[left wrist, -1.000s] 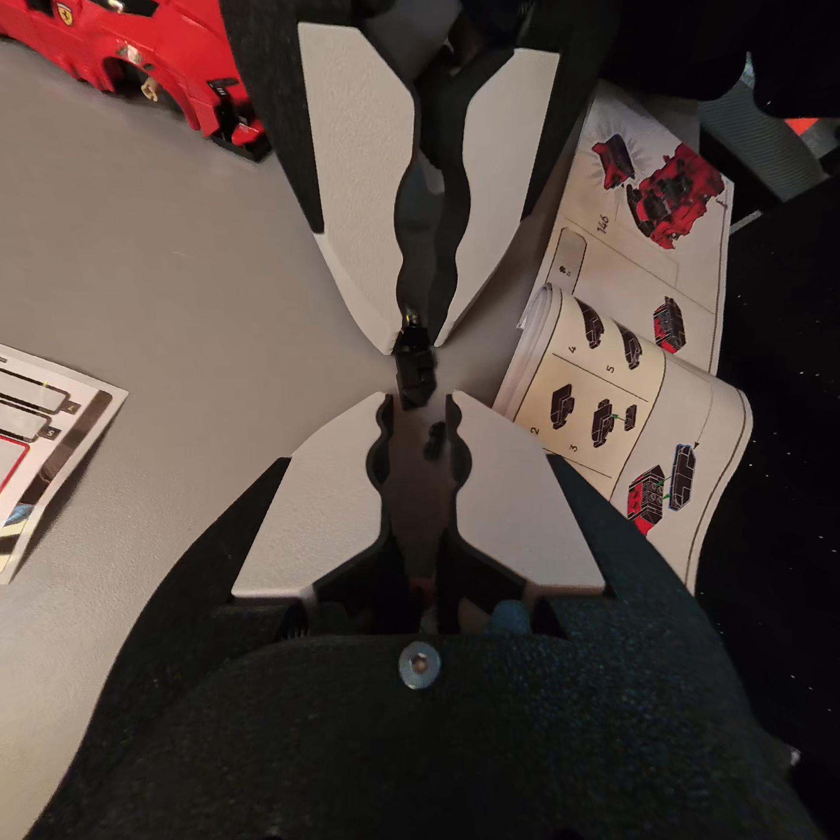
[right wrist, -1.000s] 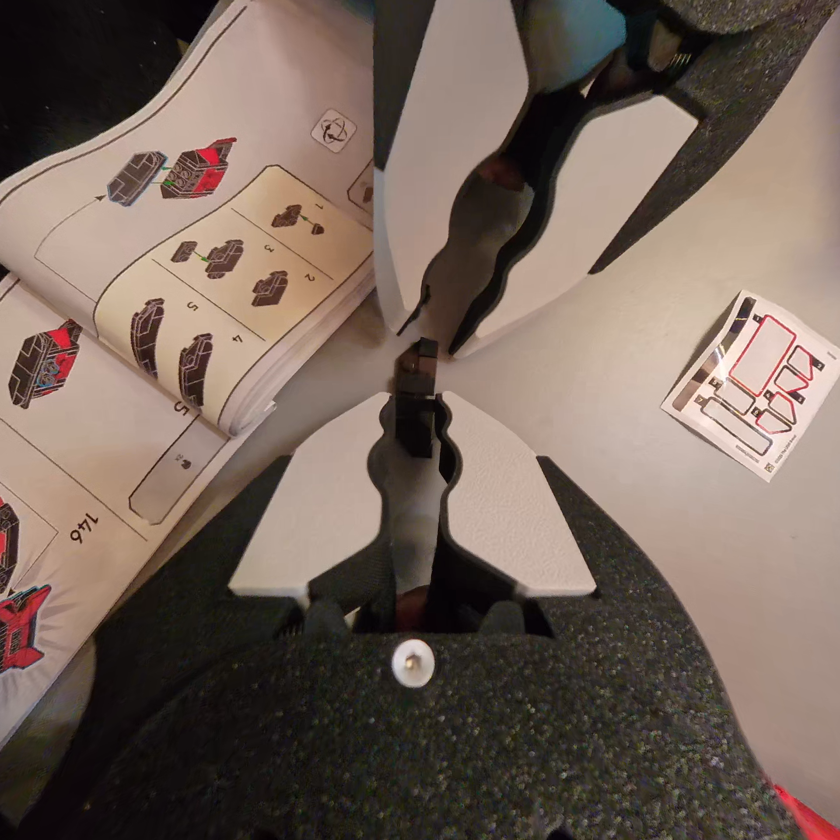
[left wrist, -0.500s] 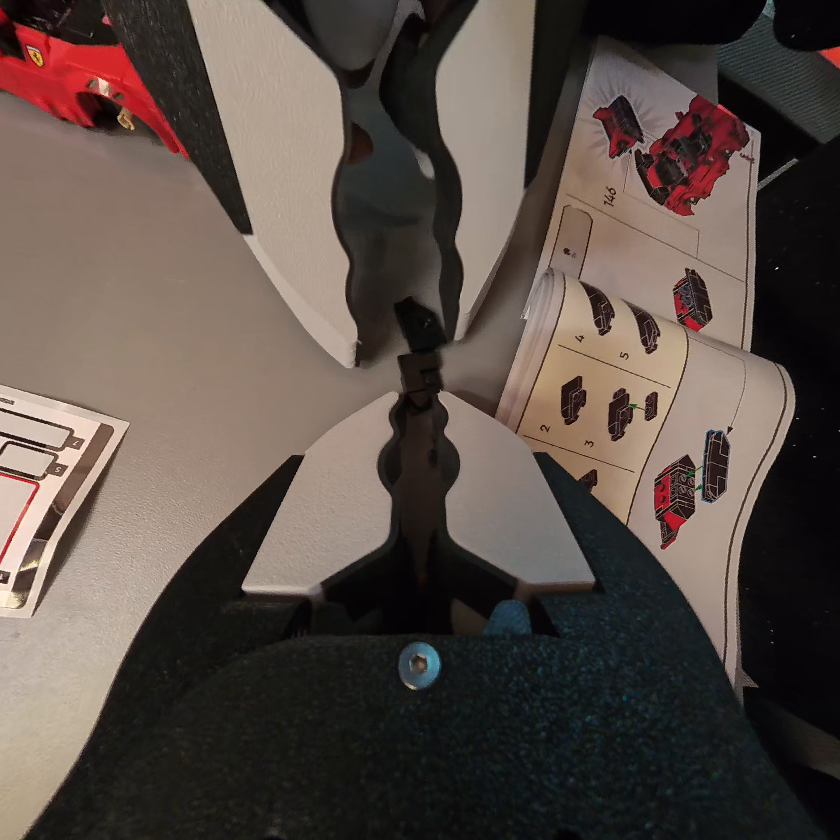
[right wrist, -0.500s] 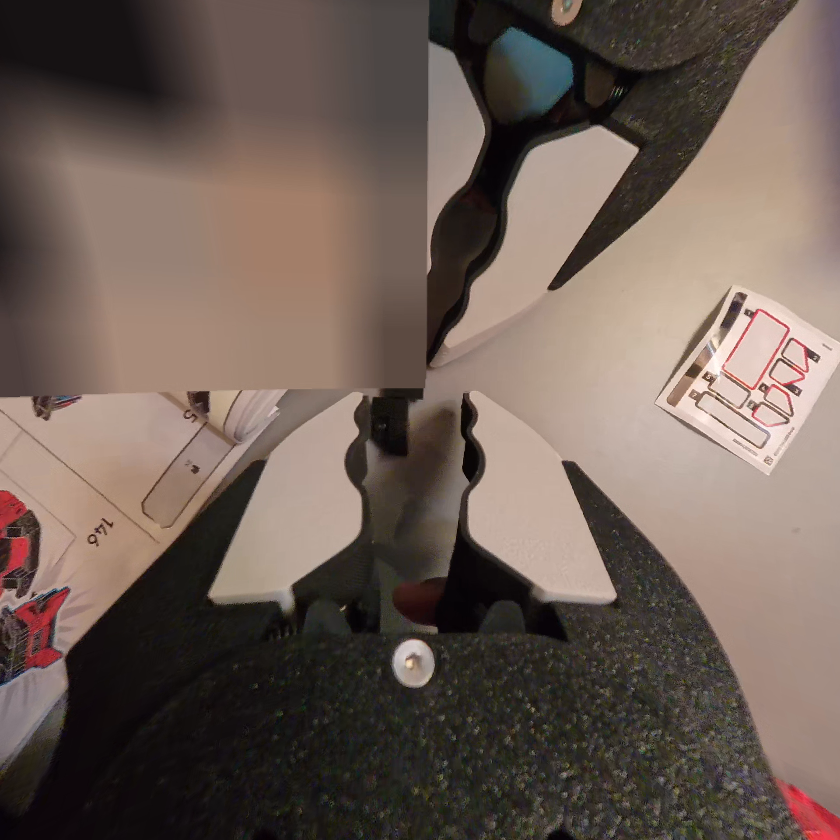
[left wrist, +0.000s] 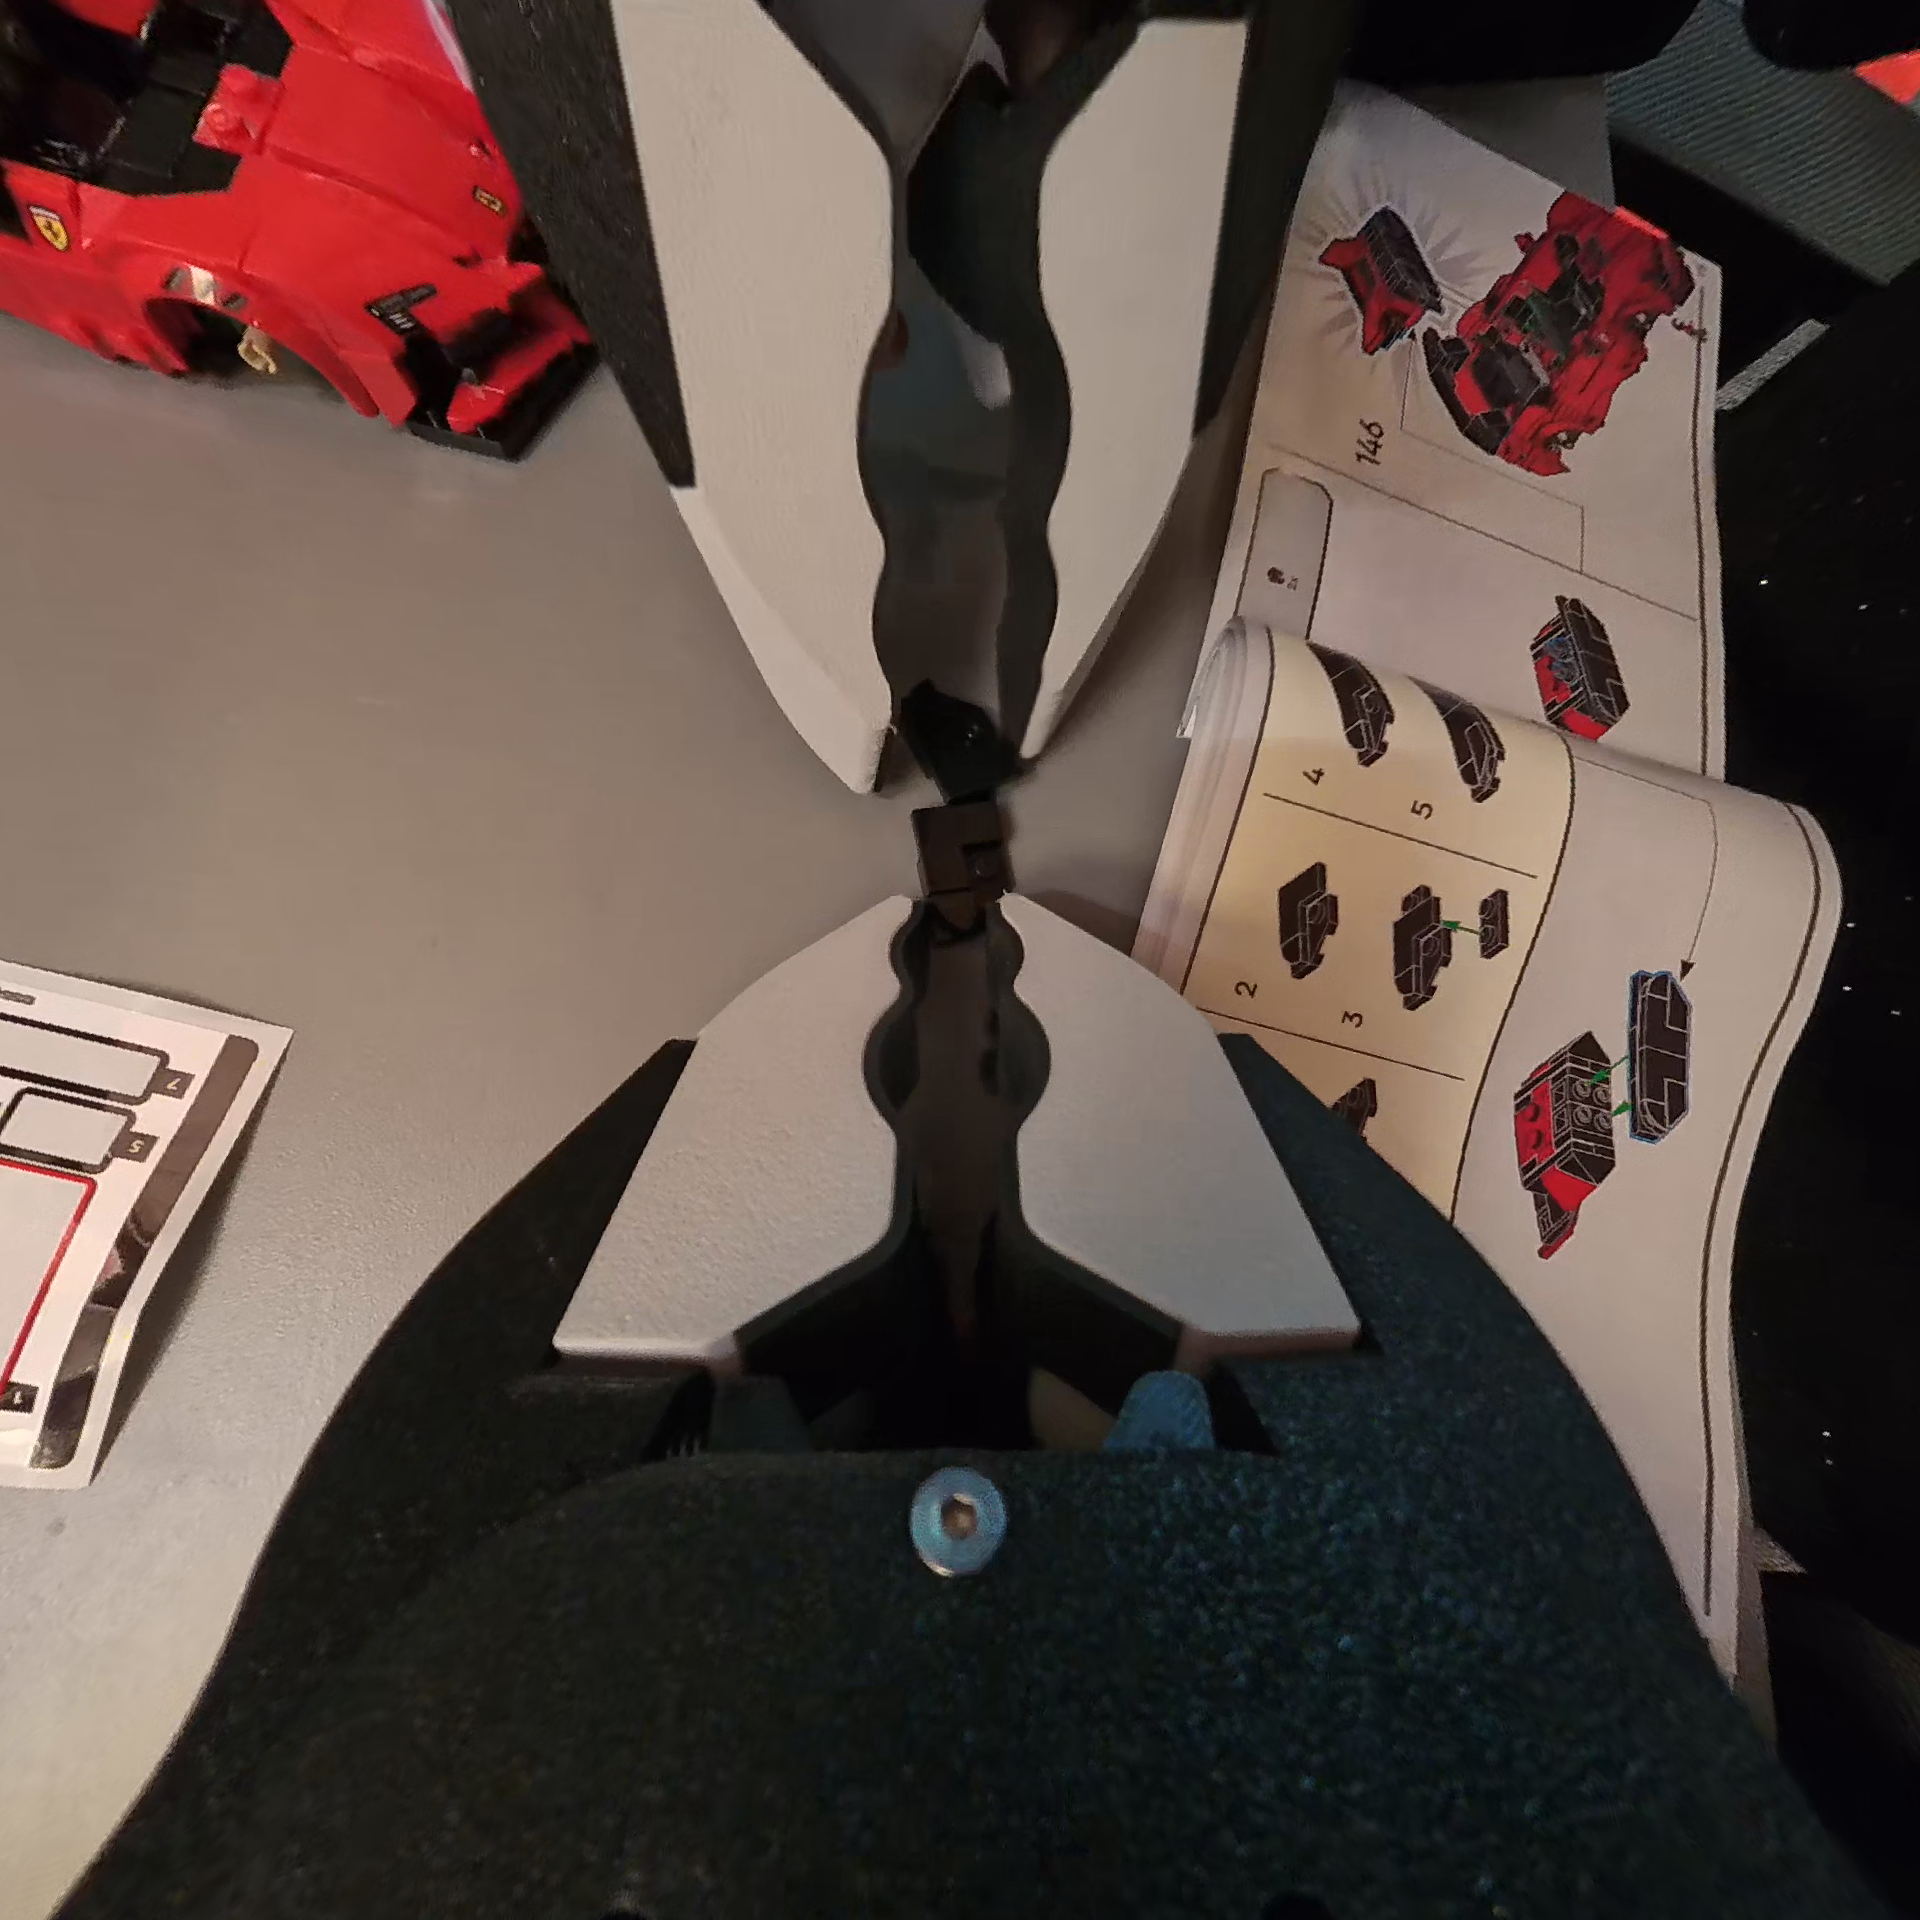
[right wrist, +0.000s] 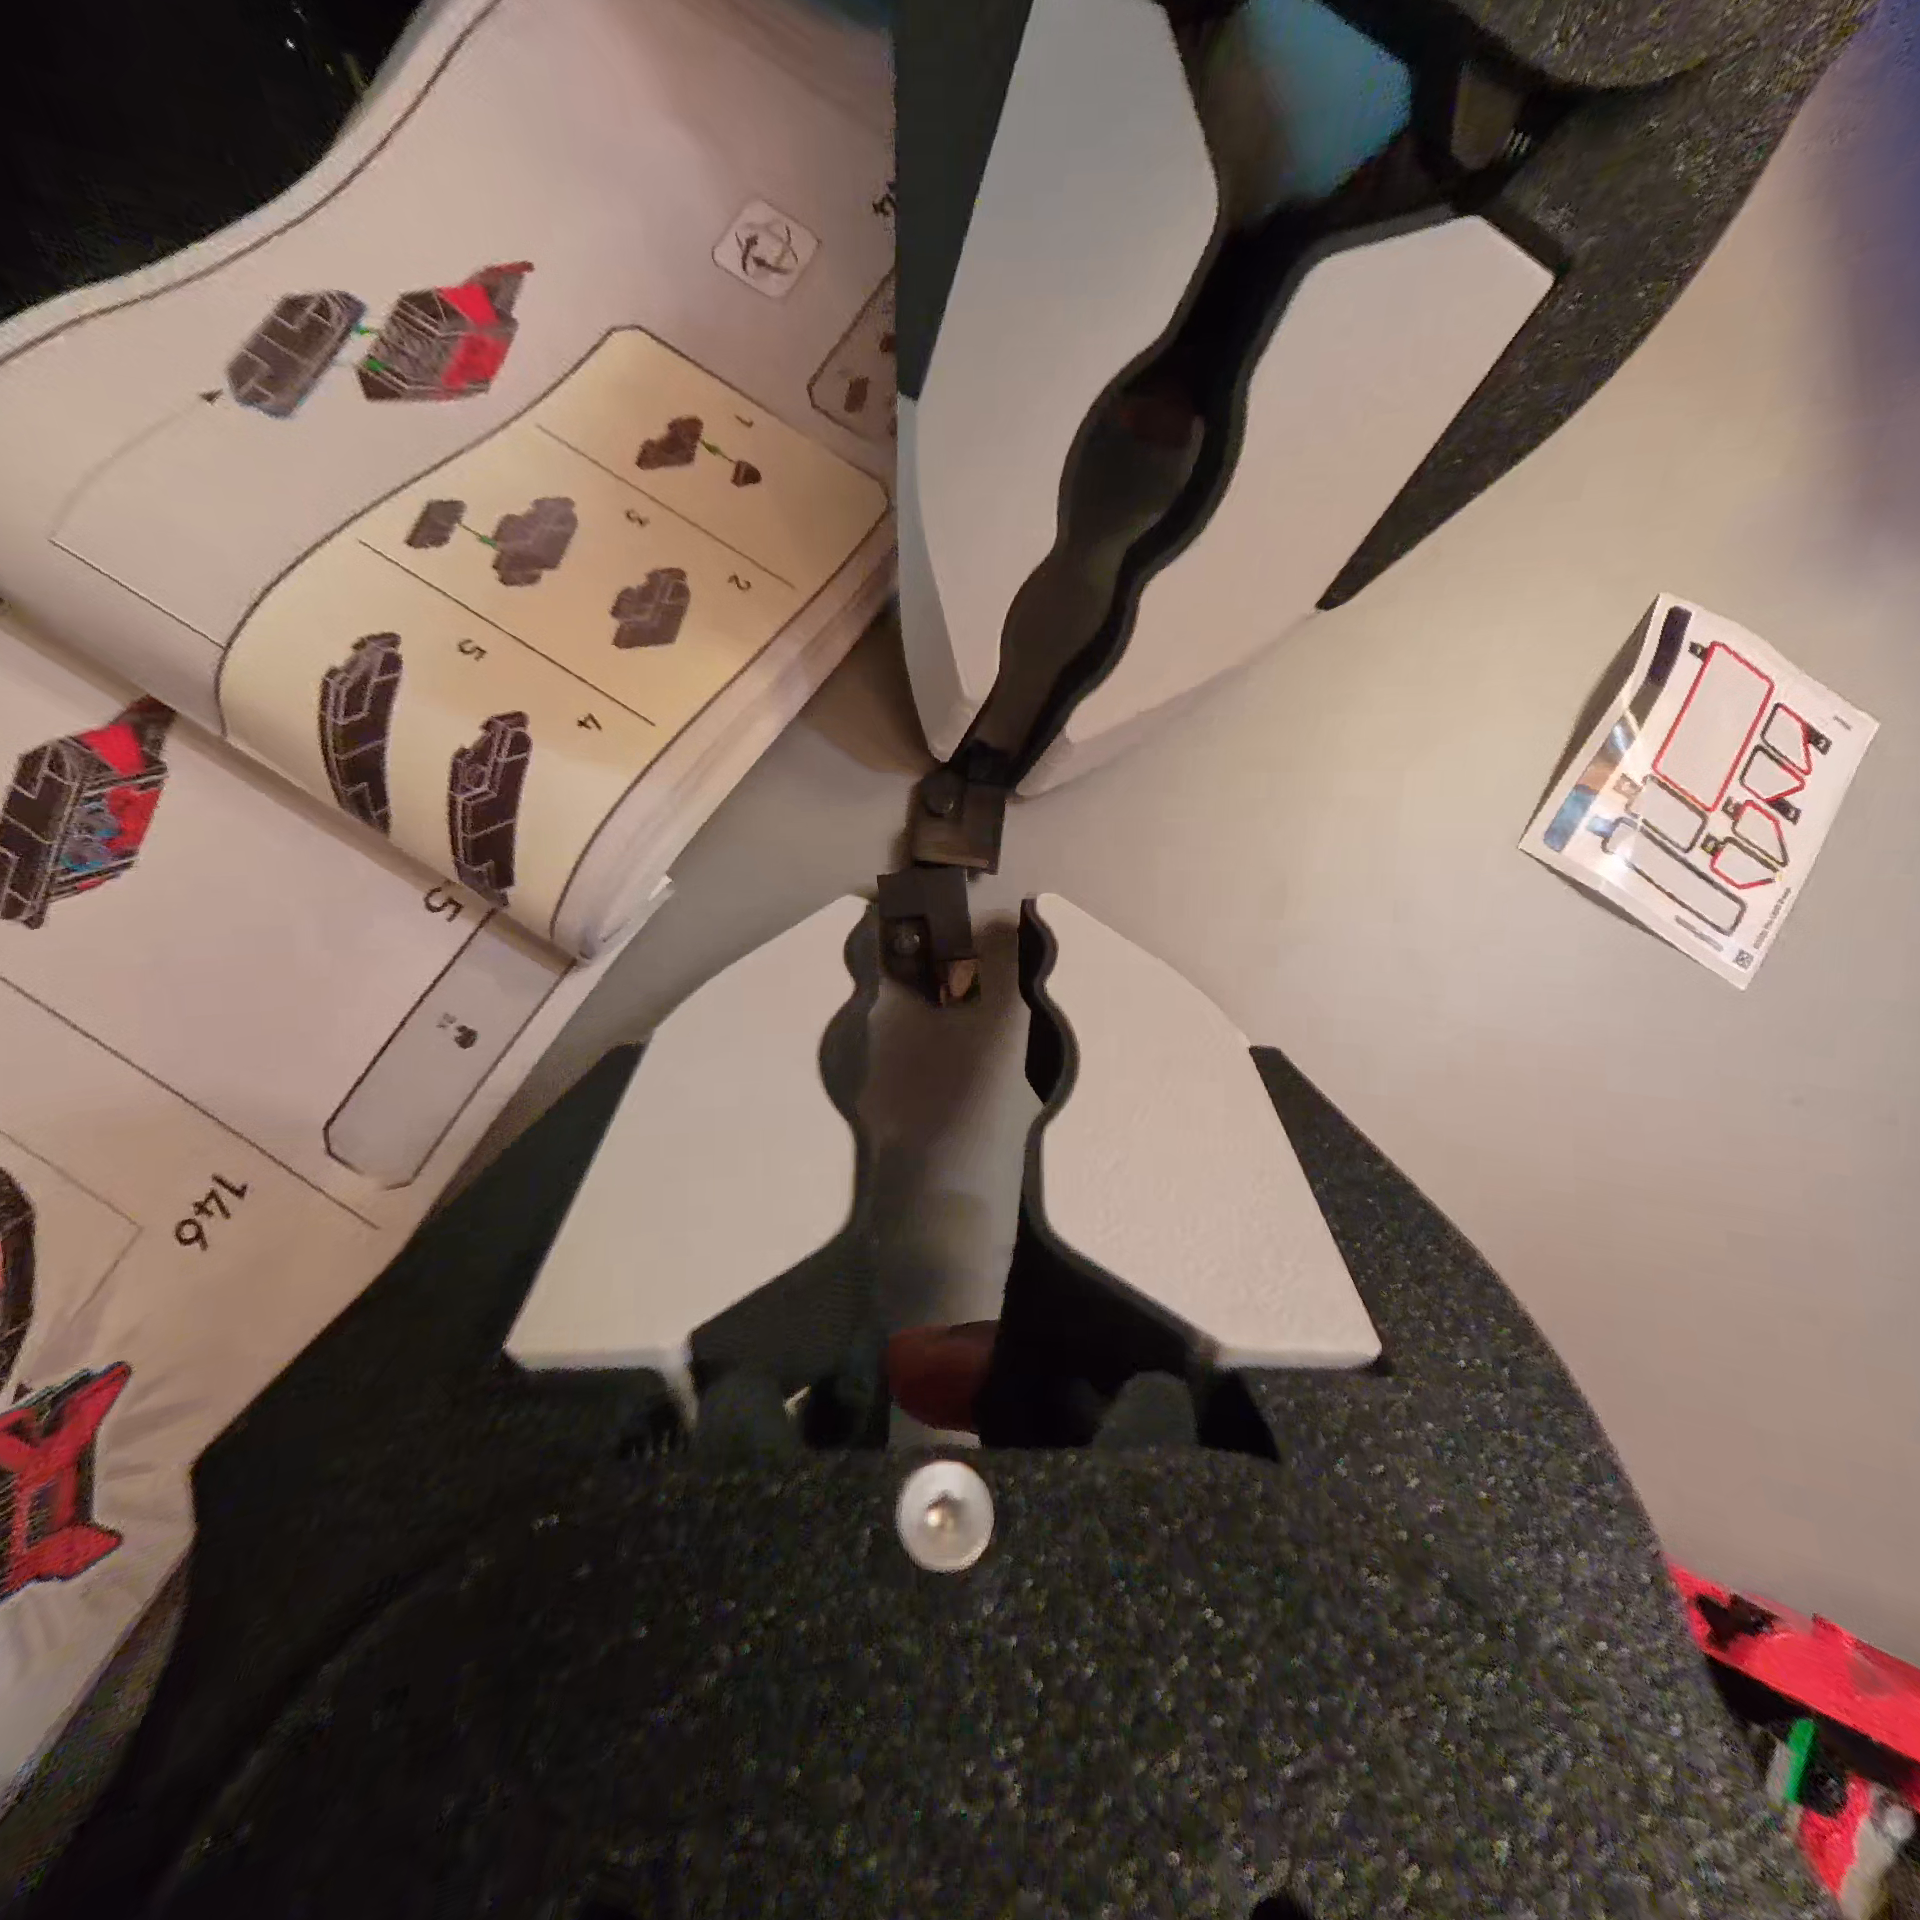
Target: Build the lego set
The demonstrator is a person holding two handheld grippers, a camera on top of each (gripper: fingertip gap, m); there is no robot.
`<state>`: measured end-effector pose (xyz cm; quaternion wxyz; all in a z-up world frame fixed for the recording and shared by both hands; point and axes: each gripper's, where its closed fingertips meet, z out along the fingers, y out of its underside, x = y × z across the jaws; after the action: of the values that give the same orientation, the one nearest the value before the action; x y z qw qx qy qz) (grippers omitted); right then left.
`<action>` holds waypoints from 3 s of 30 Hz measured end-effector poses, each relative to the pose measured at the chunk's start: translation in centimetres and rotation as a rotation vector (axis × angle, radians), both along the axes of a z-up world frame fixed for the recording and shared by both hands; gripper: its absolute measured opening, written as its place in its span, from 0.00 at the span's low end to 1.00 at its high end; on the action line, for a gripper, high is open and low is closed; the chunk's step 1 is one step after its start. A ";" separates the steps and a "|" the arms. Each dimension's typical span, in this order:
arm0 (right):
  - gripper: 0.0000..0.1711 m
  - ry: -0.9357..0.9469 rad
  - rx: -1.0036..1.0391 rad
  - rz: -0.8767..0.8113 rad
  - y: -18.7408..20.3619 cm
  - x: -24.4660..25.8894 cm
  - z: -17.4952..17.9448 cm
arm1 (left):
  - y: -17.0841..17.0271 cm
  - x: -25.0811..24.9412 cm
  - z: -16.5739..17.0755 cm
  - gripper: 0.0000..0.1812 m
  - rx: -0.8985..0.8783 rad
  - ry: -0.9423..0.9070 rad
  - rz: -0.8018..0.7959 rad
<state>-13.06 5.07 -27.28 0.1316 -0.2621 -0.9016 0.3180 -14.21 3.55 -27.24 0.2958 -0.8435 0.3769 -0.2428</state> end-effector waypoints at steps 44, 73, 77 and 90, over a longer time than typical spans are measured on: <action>0.00 -0.023 0.020 -0.006 0.0 0.1 1.0 | 0.5 0.5 0.0 0.06 0.016 0.000 0.000; 0.00 -0.089 0.166 0.000 -0.5 0.5 0.2 | 0.5 0.6 0.0 0.06 0.026 0.006 -0.005; 0.16 -0.056 -0.061 -0.085 -0.3 0.8 2.5 | 0.6 0.7 0.0 0.07 0.043 0.017 -0.007; 0.17 -0.029 0.000 -0.150 1.4 1.0 -0.1 | 1.4 2.1 1.8 0.19 0.104 0.053 0.022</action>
<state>-12.07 6.44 -27.40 0.1419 -0.3336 -0.8812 0.3032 -12.11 4.99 -25.44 0.3319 -0.8372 0.3873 -0.1973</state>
